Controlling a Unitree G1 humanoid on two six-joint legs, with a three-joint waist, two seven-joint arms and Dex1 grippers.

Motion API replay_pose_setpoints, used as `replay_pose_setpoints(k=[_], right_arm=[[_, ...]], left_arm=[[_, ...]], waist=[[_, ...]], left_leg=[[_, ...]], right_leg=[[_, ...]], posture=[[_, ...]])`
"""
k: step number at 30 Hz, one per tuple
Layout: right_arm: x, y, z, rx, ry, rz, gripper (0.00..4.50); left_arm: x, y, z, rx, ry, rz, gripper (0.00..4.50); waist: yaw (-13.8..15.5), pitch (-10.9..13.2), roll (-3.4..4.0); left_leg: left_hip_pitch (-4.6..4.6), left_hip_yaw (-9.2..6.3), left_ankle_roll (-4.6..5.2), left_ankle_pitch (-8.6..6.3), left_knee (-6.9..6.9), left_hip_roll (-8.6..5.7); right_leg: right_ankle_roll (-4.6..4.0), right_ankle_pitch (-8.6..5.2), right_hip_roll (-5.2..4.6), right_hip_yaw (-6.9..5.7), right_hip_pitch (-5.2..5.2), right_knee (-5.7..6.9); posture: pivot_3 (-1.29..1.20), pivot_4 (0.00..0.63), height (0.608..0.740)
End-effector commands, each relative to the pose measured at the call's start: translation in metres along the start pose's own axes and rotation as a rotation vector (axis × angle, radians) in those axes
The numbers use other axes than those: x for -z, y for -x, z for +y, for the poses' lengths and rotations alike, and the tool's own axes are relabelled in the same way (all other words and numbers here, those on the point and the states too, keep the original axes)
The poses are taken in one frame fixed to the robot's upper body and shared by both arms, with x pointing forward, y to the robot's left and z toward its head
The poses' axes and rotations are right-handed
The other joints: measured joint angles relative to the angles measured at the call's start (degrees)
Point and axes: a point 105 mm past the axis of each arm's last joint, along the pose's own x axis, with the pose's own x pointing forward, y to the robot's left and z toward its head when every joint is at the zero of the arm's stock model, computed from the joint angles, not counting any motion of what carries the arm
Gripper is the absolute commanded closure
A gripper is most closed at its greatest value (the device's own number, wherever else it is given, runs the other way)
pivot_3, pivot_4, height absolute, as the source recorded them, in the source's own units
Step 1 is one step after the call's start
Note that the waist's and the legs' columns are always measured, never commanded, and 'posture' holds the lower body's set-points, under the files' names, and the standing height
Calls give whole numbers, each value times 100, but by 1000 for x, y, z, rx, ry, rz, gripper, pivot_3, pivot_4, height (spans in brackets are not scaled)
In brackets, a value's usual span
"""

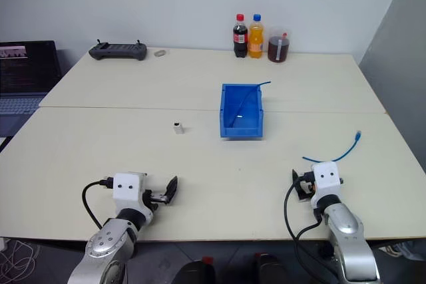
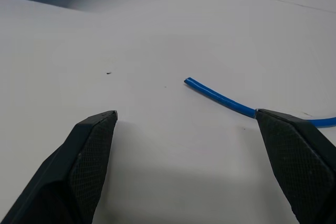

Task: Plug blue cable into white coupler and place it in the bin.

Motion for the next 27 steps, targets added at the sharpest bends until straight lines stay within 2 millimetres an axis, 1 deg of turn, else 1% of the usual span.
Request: replay_pose_setpoints(k=[1,10,16,19,22,27], right_arm=[[-16,7,-13,65,-3,-53,45],[-13,11,-15,87,-9,-36,45],[-14,15,-27,157,5,-44,45],[-13,18,-31,186,15,-40,45],[-10,20,-32,188,20,-26,45],[-9,20,-33,201,12,-24,45]], left_arm=[[-16,5,4,-20,-26,-60,0],[-17,5,1,-20,-12,-68,0],[-19,4,9,-62,-16,-82,0],[-19,4,10,-65,-14,-83,0],[-20,4,9,-61,-9,-87,0],[-20,2,7,-53,-14,-89,0]], waist=[[0,0,0],[0,0,0],[1,0,0],[1,-1,0],[1,-1,0],[1,-1,0]], left_leg=[[0,0,0,0,0,0],[1,0,0,0,0,-1],[1,-1,0,0,0,-1],[1,-1,0,0,0,-1],[1,-1,0,0,0,-1],[1,0,0,0,0,-1]], right_leg=[[0,0,0,0,0,0],[0,0,-1,-1,1,0],[0,0,-1,-1,1,0],[0,0,-1,-1,1,0],[0,-1,-1,-1,1,0],[0,-1,-1,-1,2,0]], posture=[[0,150,740],[0,150,740],[0,150,740],[0,150,740],[0,150,740],[0,150,740]])
